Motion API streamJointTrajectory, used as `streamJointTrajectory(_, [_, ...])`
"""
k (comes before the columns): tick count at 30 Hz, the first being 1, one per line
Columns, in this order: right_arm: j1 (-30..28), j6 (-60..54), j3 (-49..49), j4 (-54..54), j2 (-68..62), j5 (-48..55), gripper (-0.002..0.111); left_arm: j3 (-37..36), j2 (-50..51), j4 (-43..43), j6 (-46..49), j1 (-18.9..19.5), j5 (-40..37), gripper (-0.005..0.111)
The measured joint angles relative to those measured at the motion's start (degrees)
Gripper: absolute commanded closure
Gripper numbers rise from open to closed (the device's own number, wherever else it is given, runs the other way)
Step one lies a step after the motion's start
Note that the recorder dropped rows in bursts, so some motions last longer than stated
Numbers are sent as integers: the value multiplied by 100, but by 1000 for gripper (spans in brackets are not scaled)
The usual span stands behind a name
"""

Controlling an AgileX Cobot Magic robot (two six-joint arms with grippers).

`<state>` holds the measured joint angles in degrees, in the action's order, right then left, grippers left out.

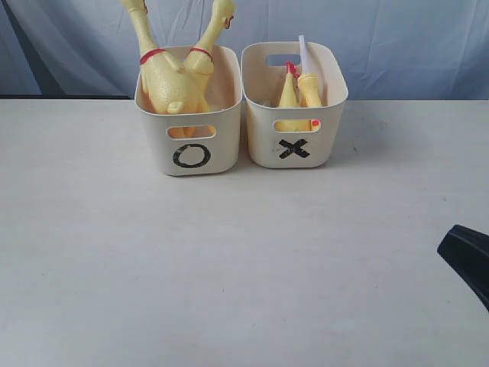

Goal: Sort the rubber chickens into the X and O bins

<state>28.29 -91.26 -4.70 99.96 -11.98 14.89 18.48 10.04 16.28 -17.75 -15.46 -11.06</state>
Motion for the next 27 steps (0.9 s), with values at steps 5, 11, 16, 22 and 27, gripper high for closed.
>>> streamJointTrajectory(5, [0,0,0,0,0,0,109,-27,-648,-210,125,0,-260,107])
streamJointTrajectory(11, [0,0,0,0,0,0,109,-27,-974,-662,572,0,-577,107])
streamJointTrajectory(16, [0,0,0,0,0,0,109,-27,-974,-796,730,0,-758,107])
streamJointTrajectory(22, [0,0,0,0,0,0,109,-27,-974,-801,744,0,-1260,107])
streamJointTrajectory(27, [-11,0,0,0,234,-9,109,-27,-974,-854,744,0,-1369,107])
